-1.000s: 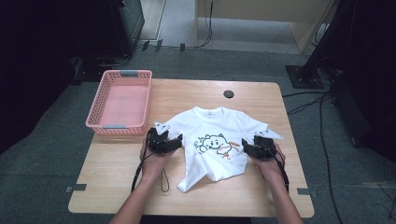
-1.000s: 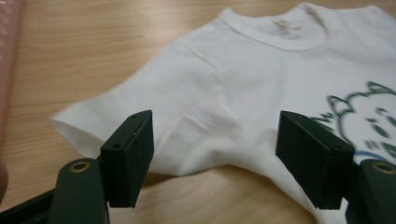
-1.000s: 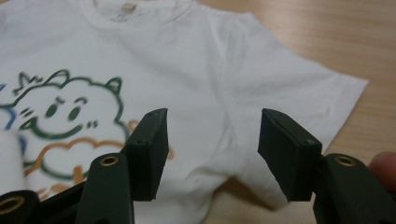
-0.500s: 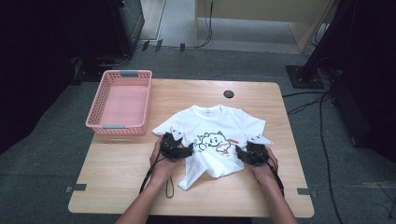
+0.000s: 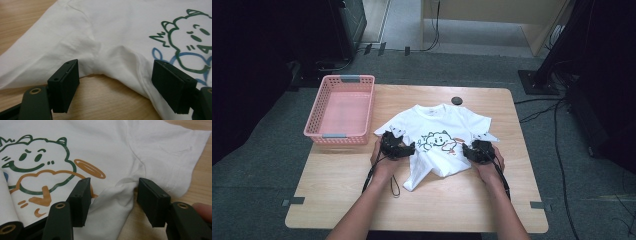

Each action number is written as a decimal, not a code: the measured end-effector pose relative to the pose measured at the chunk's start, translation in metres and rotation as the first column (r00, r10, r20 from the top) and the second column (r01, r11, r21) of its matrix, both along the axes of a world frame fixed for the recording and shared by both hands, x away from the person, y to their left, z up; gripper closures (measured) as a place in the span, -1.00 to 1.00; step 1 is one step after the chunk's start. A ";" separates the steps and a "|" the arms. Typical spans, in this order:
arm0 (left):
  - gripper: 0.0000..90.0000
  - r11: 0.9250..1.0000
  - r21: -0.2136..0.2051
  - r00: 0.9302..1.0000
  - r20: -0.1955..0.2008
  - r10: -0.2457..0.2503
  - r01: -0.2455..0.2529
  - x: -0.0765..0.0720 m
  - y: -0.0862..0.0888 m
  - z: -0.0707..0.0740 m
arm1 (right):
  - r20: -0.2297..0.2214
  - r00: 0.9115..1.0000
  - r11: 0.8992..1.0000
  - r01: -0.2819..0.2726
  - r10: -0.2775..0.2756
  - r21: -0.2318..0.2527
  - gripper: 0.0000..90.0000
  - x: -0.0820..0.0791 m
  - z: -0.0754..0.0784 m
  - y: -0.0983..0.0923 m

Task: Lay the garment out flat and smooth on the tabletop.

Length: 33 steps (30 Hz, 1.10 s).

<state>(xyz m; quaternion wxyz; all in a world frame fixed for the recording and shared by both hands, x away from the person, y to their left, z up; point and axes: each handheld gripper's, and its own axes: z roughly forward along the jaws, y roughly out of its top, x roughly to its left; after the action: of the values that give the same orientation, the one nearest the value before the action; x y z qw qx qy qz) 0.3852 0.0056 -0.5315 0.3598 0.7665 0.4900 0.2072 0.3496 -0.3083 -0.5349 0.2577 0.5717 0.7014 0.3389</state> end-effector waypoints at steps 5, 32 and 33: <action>-0.52 1.000 -0.002 1.000 -0.001 0.013 -0.013 0.005 0.009 0.000 | 0.001 1.000 1.000 0.023 -0.023 0.000 0.01 0.010 0.000 0.000; -0.56 1.000 0.024 1.000 0.020 0.002 -0.003 0.015 0.015 0.000 | -0.035 0.999 0.998 0.022 -0.020 0.054 -0.23 0.027 0.003 -0.010; -0.56 1.000 0.022 1.000 0.019 0.003 -0.004 0.015 0.015 0.000 | -0.033 0.999 0.999 0.033 -0.032 0.033 -0.23 0.026 0.005 -0.011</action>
<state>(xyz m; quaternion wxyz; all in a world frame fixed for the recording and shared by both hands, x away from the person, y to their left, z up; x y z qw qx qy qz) 0.4000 0.0209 -0.5312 0.3556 0.7675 0.4855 0.2207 0.3756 -0.3191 -0.5301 0.2421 0.5927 0.6904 0.3368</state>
